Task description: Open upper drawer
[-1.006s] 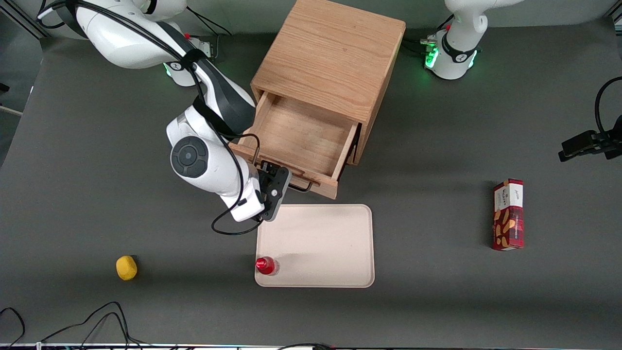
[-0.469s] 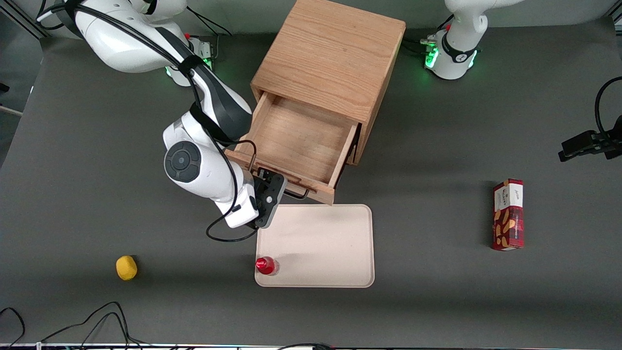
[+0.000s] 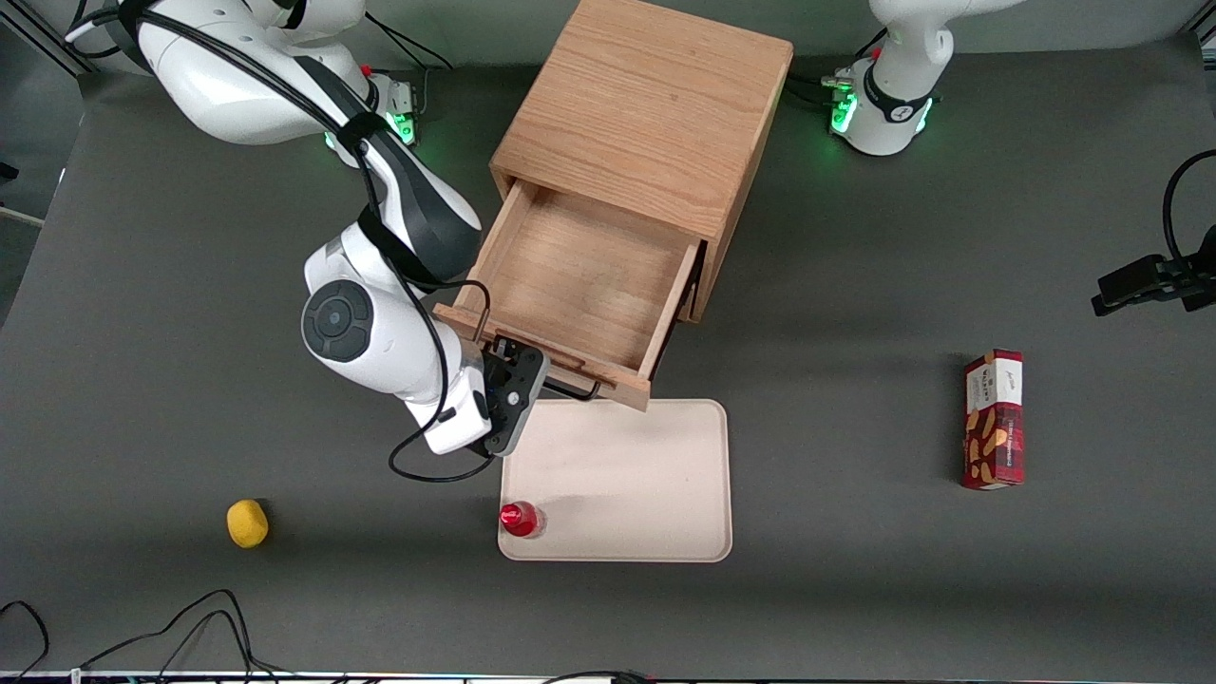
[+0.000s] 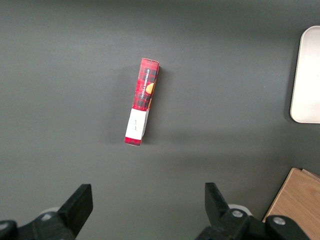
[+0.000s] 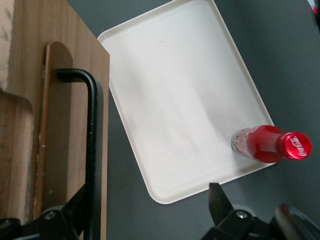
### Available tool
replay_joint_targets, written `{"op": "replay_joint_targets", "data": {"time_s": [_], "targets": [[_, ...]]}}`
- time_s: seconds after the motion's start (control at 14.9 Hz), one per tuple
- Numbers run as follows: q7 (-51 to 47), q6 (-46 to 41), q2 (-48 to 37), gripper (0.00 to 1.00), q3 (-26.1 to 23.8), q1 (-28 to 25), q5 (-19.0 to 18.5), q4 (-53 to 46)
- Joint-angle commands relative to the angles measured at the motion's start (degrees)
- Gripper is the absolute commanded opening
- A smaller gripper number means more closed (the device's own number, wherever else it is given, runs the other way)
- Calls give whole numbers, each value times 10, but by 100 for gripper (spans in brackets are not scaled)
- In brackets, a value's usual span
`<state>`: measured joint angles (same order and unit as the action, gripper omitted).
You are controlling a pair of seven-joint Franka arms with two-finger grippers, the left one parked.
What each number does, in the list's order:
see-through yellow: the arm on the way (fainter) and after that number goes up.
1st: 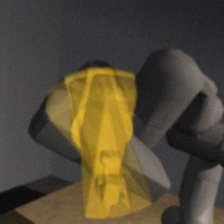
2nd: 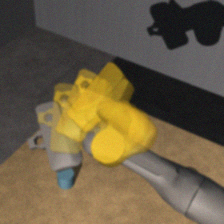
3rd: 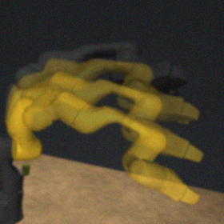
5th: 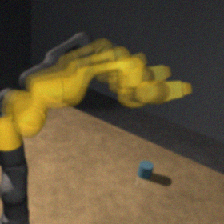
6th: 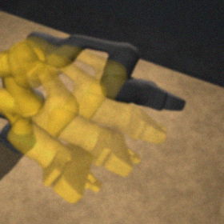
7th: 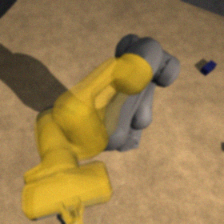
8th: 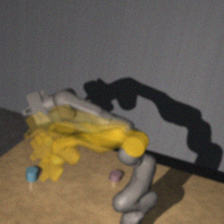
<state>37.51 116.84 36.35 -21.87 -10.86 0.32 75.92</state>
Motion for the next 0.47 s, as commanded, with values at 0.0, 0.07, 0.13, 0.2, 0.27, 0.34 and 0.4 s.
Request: {"op": "replay_joint_targets", "data": {"time_s": [0.0,0.07,0.13,0.2,0.27,0.34,0.4], "targets": [[12,2,19,100,-1,-1,-8,-26],[14,7,20,100,-1,-1,-8,-28],[16,12,20,100,-1,-1,-8,-28],[17,13,20,100,-1,-1,-8,-28],[17,14,20,100,2,-1,-8,-29],[17,14,20,100,5,-1,-8,-29],[21,14,20,100,7,-1,-8,-29]]}}
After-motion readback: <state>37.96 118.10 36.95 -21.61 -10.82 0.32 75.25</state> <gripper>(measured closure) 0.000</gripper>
